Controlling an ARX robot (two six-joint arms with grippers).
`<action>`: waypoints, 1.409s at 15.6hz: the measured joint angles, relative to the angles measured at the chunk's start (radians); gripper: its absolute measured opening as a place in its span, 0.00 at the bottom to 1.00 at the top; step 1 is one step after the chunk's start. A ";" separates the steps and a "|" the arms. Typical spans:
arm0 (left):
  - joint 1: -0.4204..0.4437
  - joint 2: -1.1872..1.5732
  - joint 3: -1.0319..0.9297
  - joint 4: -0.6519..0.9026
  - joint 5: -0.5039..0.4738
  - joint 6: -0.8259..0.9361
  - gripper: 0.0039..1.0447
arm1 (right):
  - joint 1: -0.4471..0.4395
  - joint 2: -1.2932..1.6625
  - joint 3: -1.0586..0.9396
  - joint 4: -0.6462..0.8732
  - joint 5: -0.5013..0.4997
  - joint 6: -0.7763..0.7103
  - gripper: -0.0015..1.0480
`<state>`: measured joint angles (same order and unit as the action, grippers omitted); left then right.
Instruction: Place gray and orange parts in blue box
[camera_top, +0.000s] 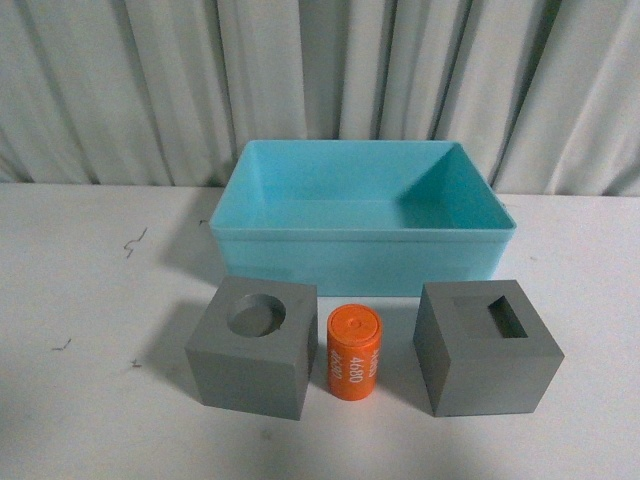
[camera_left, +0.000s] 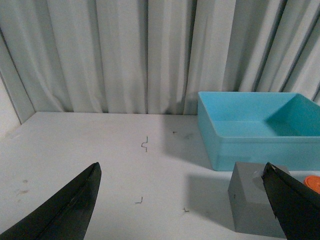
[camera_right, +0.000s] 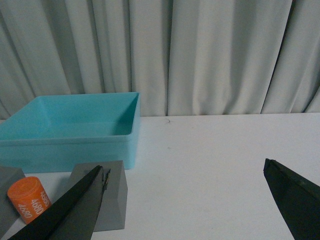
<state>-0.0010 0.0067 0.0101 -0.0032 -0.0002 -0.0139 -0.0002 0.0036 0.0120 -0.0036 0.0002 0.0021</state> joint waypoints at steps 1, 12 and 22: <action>0.000 0.000 0.000 0.000 0.000 0.000 0.94 | 0.000 0.000 0.000 0.000 0.000 0.000 0.94; 0.000 0.000 0.000 0.000 0.000 0.000 0.94 | 0.000 0.000 0.000 0.000 0.000 0.000 0.94; 0.000 0.000 0.000 0.000 0.000 0.000 0.94 | 0.000 0.000 0.000 0.000 0.000 0.000 0.94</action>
<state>-0.0010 0.0067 0.0101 -0.0032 -0.0002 -0.0139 -0.0002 0.0036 0.0116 -0.0032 0.0006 0.0021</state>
